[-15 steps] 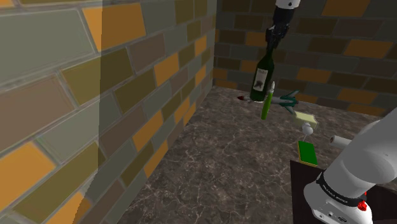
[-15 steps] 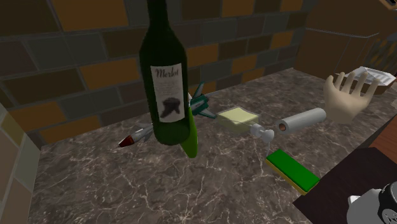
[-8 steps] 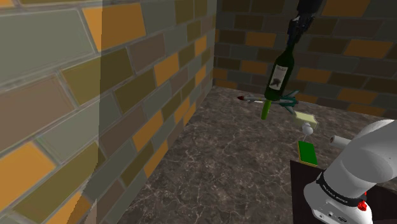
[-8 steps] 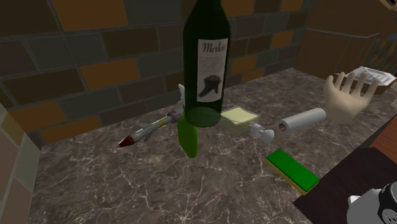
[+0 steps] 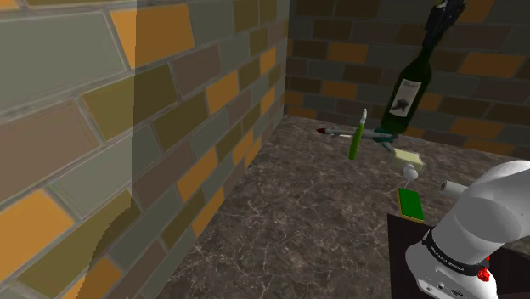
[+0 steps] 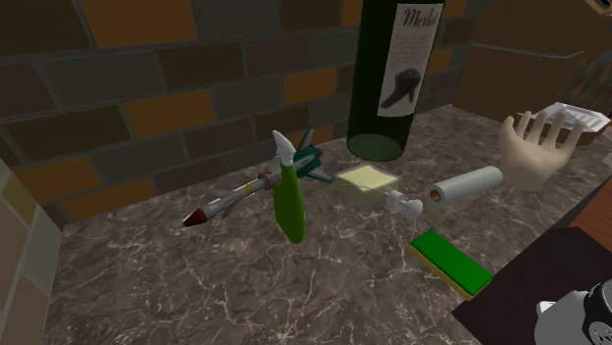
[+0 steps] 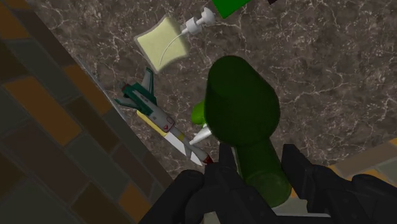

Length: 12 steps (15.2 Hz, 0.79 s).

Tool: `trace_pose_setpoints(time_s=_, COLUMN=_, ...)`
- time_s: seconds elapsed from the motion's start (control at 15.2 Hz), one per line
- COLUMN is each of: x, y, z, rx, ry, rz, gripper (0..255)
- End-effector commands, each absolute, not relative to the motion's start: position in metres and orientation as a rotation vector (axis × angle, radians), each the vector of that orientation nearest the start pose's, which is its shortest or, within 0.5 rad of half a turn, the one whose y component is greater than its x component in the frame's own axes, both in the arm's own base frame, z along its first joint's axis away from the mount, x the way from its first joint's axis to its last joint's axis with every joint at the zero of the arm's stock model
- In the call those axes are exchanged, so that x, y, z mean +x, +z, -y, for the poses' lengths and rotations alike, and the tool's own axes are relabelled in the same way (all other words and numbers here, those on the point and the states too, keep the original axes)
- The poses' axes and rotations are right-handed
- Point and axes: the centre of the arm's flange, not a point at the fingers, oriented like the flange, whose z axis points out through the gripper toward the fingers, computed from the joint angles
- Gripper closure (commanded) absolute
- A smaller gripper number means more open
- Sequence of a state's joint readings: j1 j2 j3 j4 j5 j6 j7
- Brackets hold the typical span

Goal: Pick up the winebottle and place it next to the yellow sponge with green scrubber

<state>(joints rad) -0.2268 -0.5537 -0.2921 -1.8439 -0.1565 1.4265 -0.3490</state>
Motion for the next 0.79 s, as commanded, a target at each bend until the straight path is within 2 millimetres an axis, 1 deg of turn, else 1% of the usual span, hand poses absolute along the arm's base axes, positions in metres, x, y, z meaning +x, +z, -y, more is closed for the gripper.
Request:
trace_pose_setpoints(time_s=0.0, x=0.257, y=0.733, z=0.235, rx=-3.173, ry=-0.164, rz=-0.267, gripper=255)
trace_pose_setpoints(time_s=0.73, x=0.127, y=0.797, z=0.244, rx=-3.173, ry=-0.164, rz=-0.267, gripper=255)
